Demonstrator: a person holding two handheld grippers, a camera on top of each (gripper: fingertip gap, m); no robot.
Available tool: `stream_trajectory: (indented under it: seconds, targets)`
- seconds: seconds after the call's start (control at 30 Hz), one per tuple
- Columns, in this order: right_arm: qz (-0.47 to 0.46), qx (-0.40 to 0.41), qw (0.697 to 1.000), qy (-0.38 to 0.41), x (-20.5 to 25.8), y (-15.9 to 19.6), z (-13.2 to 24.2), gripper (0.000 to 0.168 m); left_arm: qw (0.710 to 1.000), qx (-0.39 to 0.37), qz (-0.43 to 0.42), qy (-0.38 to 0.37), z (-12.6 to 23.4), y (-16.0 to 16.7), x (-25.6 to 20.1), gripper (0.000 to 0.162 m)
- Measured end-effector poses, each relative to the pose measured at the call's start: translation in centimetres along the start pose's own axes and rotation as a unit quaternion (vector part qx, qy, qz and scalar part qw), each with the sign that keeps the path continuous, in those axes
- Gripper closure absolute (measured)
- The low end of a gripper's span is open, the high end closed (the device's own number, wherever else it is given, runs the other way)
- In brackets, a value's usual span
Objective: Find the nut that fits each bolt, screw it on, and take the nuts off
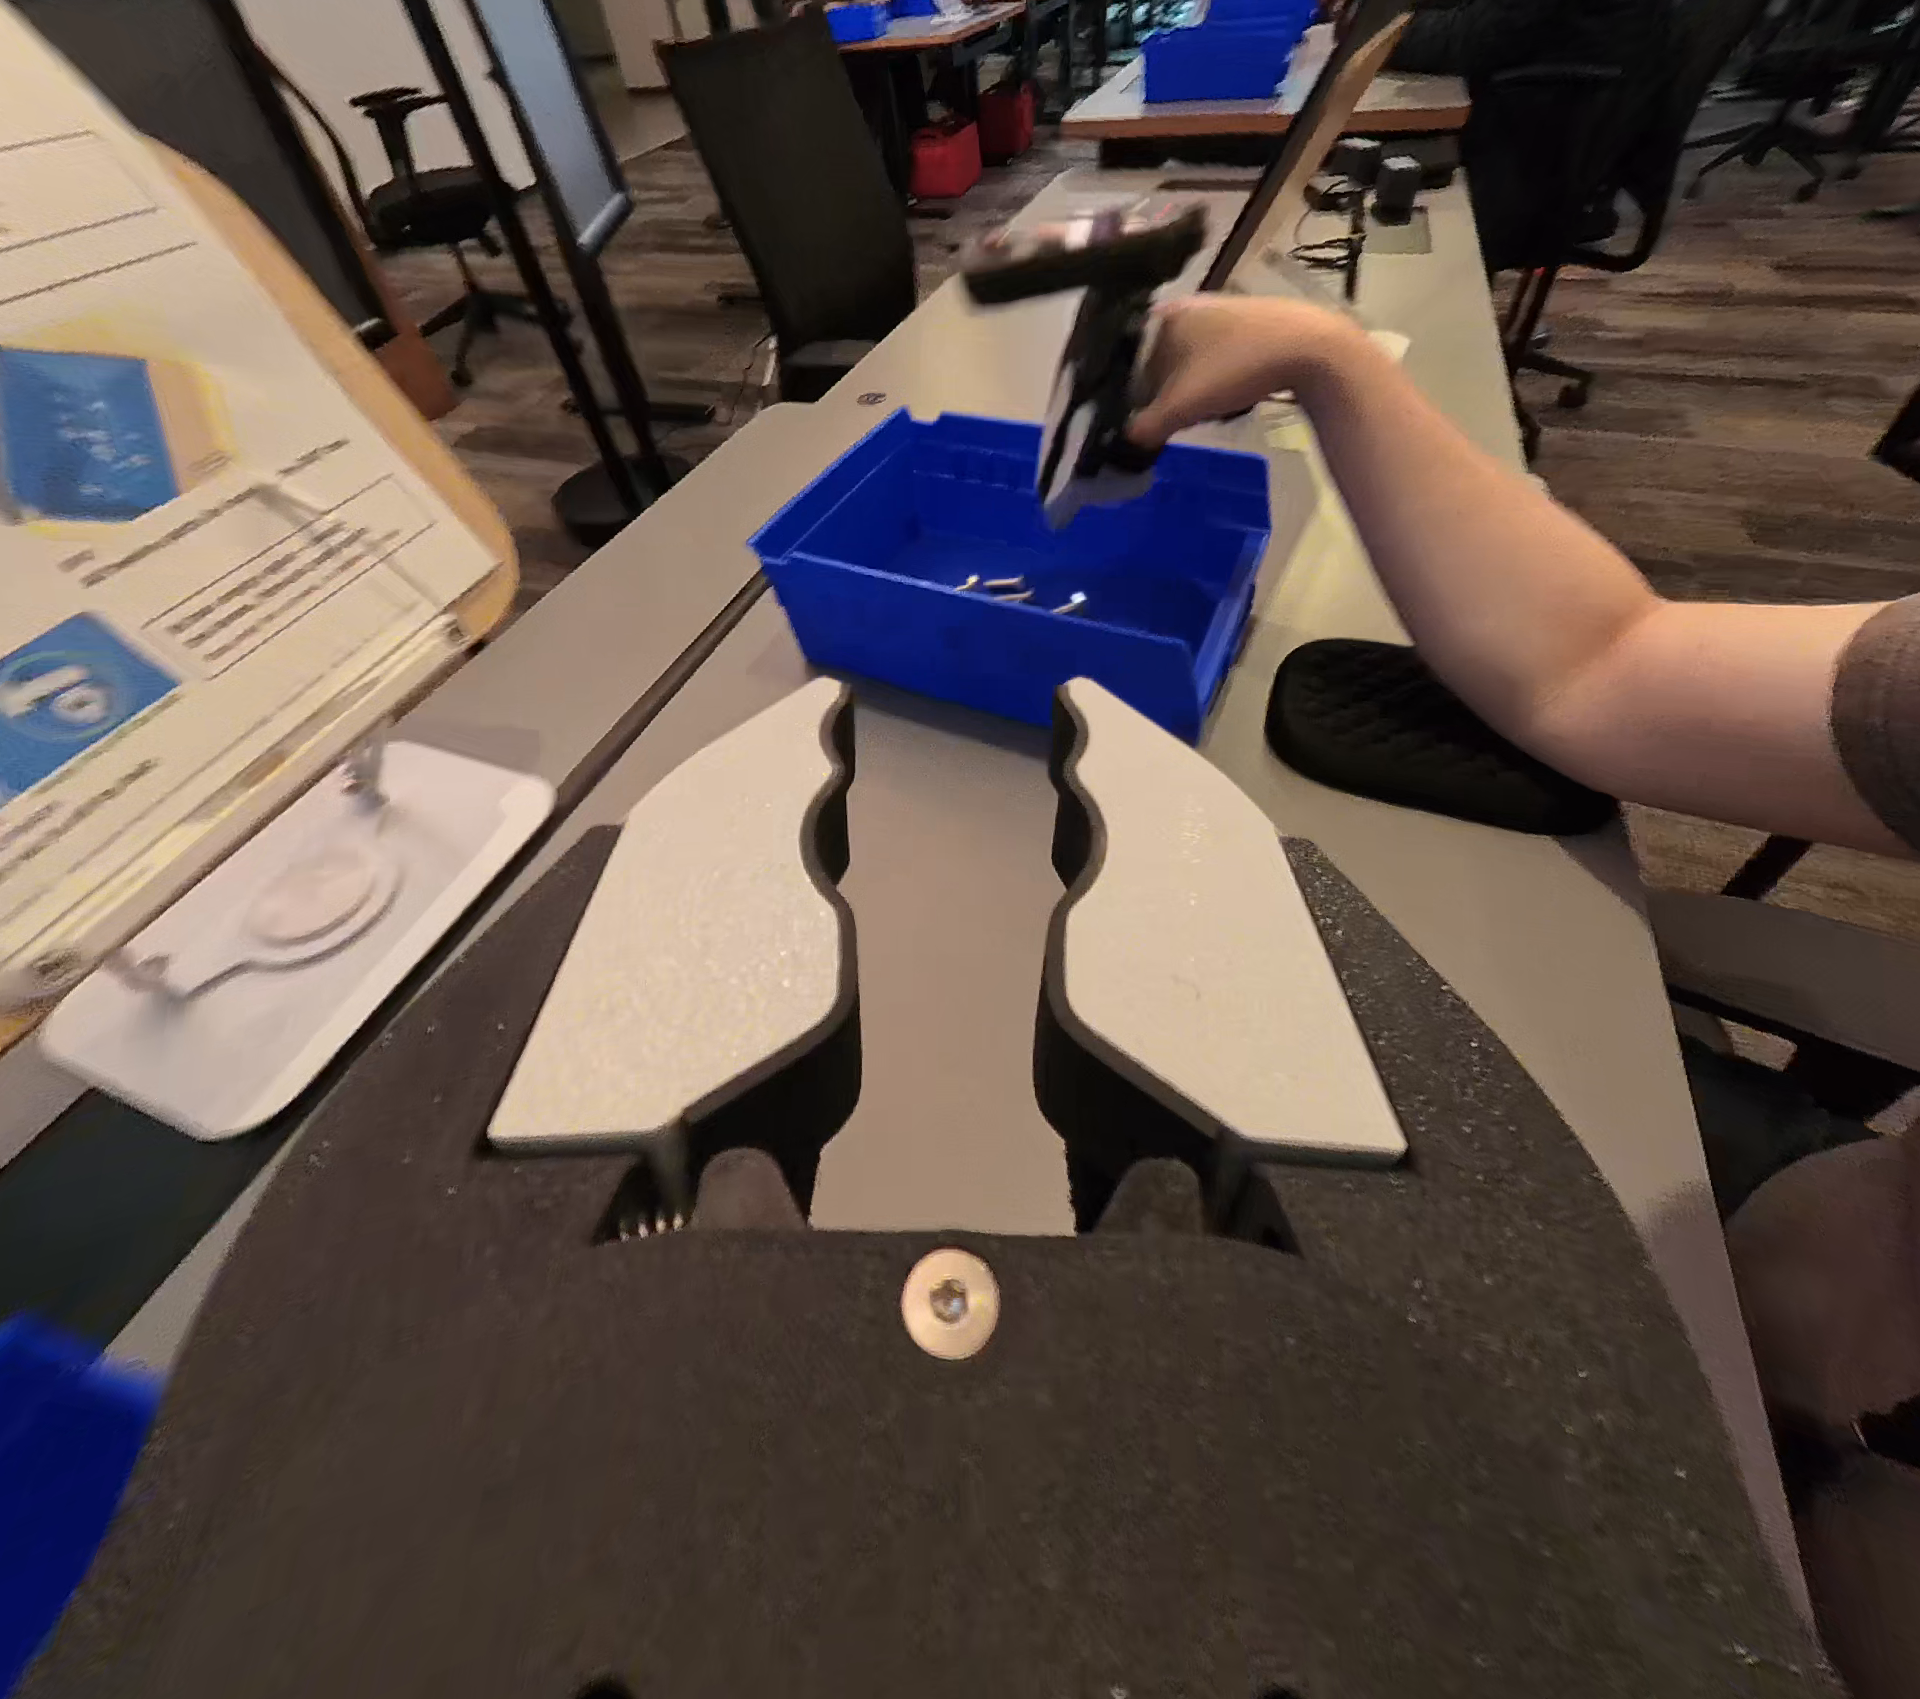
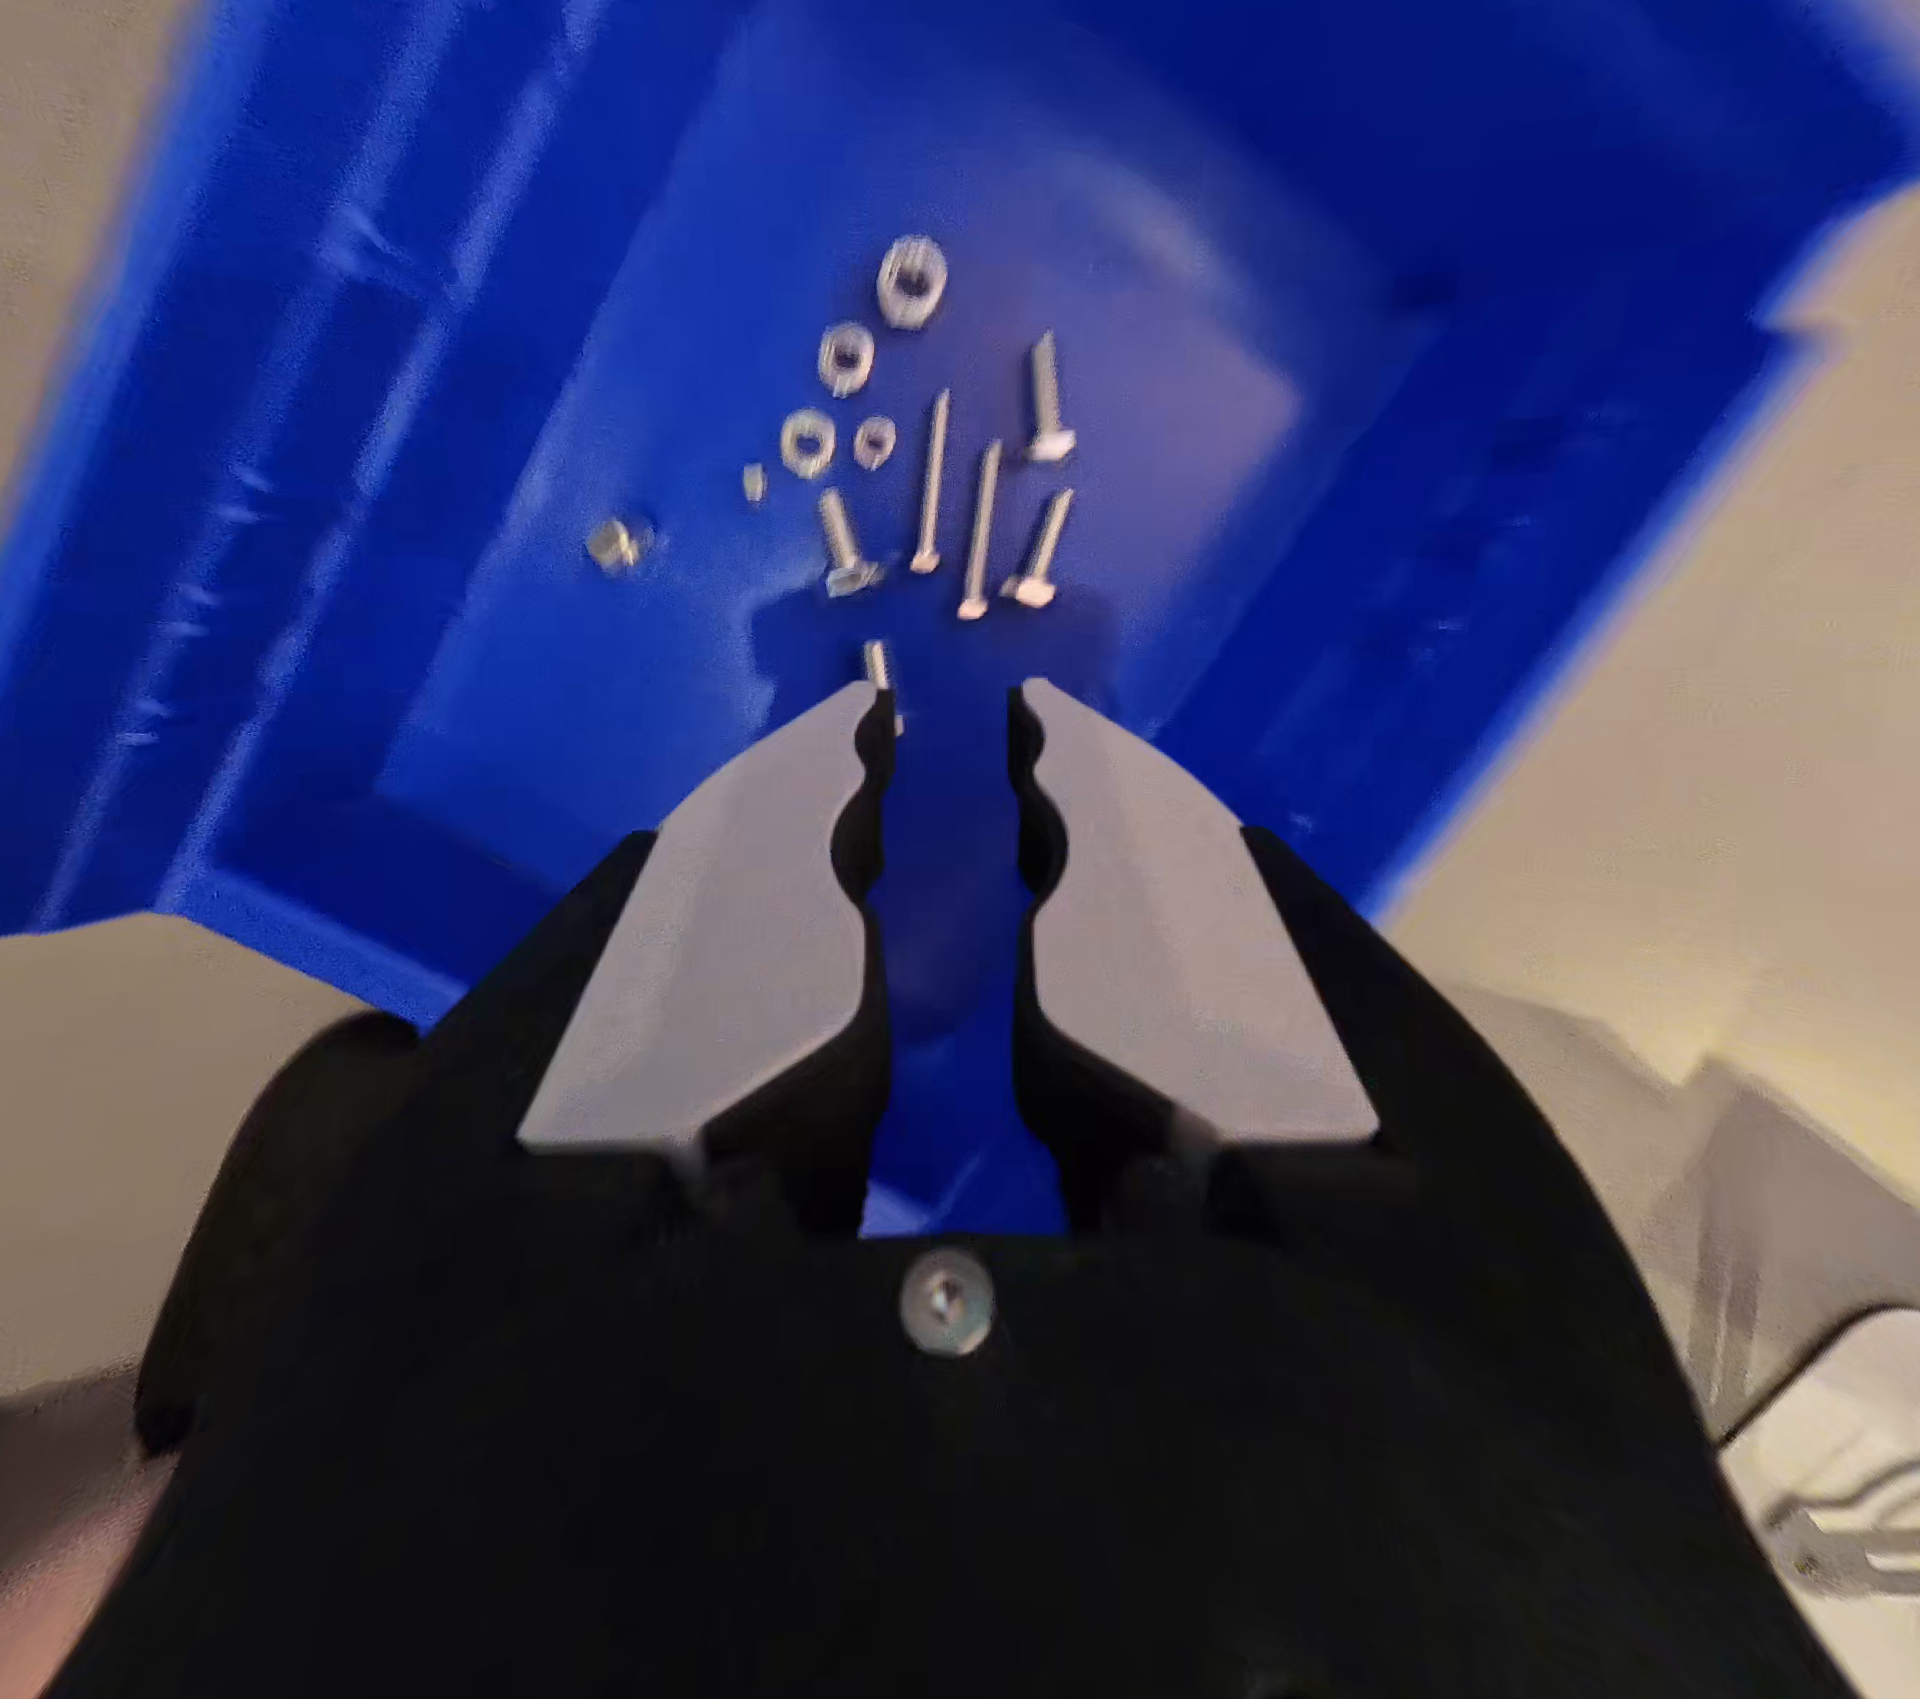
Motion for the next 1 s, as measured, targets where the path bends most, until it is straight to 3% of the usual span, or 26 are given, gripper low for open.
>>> stream_trajectory:
  seconds: [0.1,0.2,0.23,0.3,0.37,0.6,0.67,0.83,1.0]
  targets:
    - [-0.057,-0.145,0.986,0.059,-1.8,0.7,5.5,0.141,0.997,0.013,0.008,-0.081,3.6,-0.5,1.5,0.127]
    - [-0.126,-0.181,0.973,0.073,-4.0,3.0,7.0,0.125,0.973,0.046,0.043,-0.223,8.2,0.2,4.2,0.126]
    - [-0.144,-0.163,0.973,0.072,-4.8,3.7,6.5,0.123,0.954,0.079,0.066,-0.282,9.9,0.9,5.3,0.121]
    - [-0.170,-0.120,0.976,0.061,-6.0,4.9,4.8,0.122,0.883,0.141,0.129,-0.430,13.7,2.8,7.6,0.101]
    - [-0.190,-0.093,0.977,0.042,-6.9,5.5,2.9,0.122,0.828,0.180,0.168,-0.503,16.9,4.6,9.0,0.095]
    - [-0.207,-0.037,0.978,0.011,-7.1,5.4,-0.3,0.142,0.806,0.205,0.341,-0.438,20.7,10.8,12.3,0.101]
    - [-0.216,-0.011,0.976,0.000,-6.7,5.2,-0.9,0.153,0.791,0.218,0.360,-0.445,20.9,11.9,12.9,0.101]
    - [-0.203,0.057,0.977,-0.014,-6.0,5.0,-2.9,0.159,0.746,0.294,0.397,-0.447,21.1,15.5,14.3,0.101]
    - [-0.207,0.057,0.976,-0.025,-6.1,5.1,-3.2,0.159,0.727,0.317,0.442,-0.420,20.9,18.5,15.5,0.119]
Point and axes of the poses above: each gripper's, where its closed fingertips meet, z back along the fingers, y out of its underside, x = y × z across the jaws, the point moved 9 cm from there along z, back along the fingers, and after that the axes turned 4 degrees about y, right-handed, at the moved point
